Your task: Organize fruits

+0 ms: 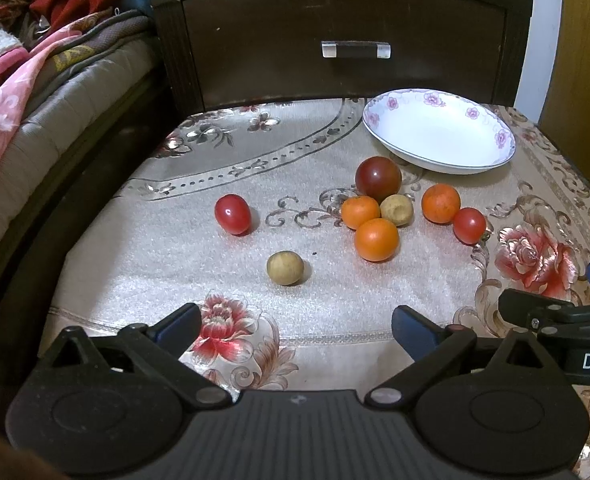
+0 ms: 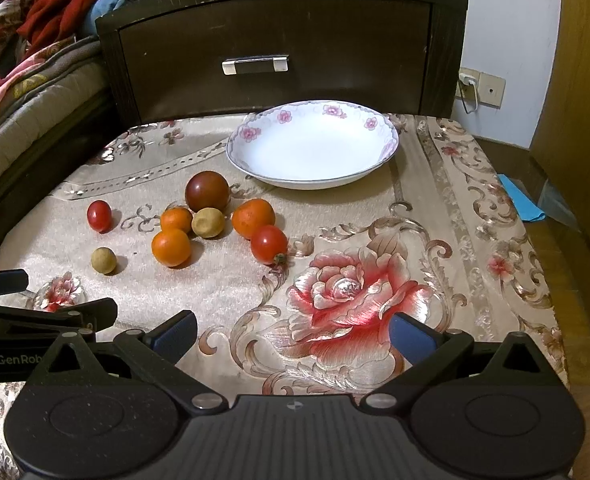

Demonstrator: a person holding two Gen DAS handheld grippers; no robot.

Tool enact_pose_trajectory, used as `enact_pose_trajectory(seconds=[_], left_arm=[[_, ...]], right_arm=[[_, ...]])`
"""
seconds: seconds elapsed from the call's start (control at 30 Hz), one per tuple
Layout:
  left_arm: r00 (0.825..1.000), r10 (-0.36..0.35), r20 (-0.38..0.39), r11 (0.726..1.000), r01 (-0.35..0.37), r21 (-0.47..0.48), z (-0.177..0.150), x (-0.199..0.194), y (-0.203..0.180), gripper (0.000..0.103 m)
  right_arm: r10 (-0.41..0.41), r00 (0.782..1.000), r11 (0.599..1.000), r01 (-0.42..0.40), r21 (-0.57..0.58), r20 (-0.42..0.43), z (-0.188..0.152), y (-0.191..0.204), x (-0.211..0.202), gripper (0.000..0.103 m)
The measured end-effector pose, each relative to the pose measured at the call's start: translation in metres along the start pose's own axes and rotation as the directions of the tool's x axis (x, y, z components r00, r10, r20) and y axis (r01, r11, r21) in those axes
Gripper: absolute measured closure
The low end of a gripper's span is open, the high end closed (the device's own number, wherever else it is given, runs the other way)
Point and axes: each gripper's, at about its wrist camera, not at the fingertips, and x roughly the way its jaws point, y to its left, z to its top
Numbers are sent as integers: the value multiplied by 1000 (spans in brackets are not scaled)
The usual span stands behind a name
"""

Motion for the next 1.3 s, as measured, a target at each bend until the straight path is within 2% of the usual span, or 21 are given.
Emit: enact_pose_trajectory(seconds=[1.3], left_arm=[[1000,-1,-22,1000,2,10,-3,4,-3,2]], right_arm=[[10,1000,1000,-10,4,-18,-3,0,5,8]])
